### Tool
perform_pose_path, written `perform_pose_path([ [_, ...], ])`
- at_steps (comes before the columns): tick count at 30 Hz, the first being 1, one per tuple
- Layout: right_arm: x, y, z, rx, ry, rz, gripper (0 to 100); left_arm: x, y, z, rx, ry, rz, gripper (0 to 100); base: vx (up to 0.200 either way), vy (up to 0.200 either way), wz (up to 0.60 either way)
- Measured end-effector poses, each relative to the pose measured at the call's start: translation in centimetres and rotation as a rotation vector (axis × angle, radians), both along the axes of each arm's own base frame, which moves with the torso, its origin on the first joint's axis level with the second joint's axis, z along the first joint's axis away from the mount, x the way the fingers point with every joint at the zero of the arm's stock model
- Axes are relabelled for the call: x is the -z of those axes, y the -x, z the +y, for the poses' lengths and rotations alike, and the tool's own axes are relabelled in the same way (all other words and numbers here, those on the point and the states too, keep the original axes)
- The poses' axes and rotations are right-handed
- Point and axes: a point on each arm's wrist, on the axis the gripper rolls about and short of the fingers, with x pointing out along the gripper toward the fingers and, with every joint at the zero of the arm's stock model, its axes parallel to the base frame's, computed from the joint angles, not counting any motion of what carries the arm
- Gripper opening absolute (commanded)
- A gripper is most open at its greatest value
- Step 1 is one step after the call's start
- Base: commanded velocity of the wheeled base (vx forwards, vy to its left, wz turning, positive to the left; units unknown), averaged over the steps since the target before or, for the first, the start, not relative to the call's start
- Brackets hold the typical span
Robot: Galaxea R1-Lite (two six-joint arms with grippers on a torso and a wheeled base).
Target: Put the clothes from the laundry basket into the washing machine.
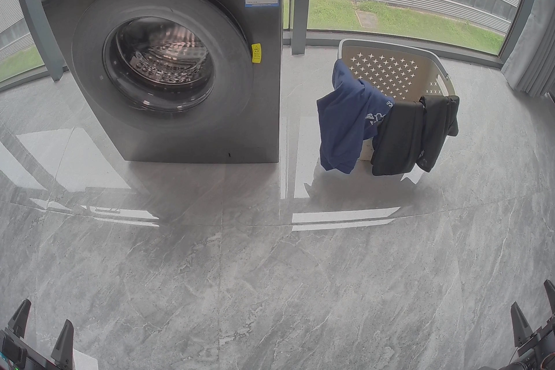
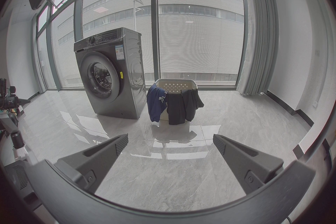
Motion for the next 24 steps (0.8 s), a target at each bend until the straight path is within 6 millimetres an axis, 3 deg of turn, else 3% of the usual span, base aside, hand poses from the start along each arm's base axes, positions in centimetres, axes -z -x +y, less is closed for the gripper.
perform_pose_path([
  [24, 0.00, 0.00, 0.00, 0.003, -0.004, 0.001, 100, 0.00, 0.00, 0.00, -0.002, 0.002, 0.000, 100, 0.192, 0.000, 0.00],
])
